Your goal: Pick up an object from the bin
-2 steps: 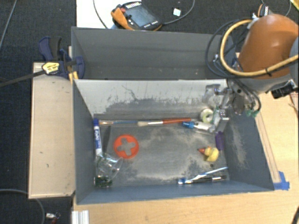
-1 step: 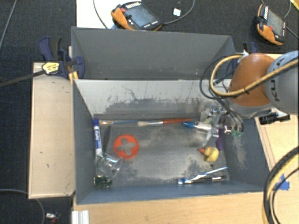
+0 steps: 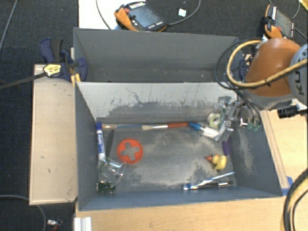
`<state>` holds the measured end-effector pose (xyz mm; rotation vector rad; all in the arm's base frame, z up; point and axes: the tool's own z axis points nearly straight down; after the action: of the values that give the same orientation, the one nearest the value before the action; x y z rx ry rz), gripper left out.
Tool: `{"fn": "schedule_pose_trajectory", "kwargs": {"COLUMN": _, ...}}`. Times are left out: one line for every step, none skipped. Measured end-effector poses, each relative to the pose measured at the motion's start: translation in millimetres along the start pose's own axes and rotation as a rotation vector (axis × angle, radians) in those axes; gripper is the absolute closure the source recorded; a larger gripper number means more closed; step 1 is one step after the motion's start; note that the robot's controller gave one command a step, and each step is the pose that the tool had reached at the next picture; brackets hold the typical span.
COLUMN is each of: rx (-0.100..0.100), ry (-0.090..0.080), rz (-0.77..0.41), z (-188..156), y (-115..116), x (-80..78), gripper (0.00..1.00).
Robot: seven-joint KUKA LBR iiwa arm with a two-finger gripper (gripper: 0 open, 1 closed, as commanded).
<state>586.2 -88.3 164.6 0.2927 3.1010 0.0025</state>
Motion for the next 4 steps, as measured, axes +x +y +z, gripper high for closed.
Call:
{"fn": "schedule_pose_trajectory", "kwargs": {"rx": 0.003, "ry": 0.026, "rz": 0.077, "z": 63, "y": 16, "x": 18.9, "gripper": 0.00}}
{"fn": "schedule_pose_trajectory", "kwargs": {"rx": 0.001, "ry": 0.015, "rz": 0.553, "z": 95, "y": 1, "x": 4.3, "gripper": 0.00}}
{"fn": "schedule_pose_trajectory", "kwargs": {"rx": 0.004, "ry": 0.021, "rz": 0.263, "z": 94, "y": 19, "x": 0.5, "gripper": 1.00}}
{"fn": "schedule_pose_trajectory", "kwargs": {"rx": 0.005, "ry": 0.021, "rz": 0.262, "z": 94, "y": 19, "x": 0.5, "gripper": 1.00}}
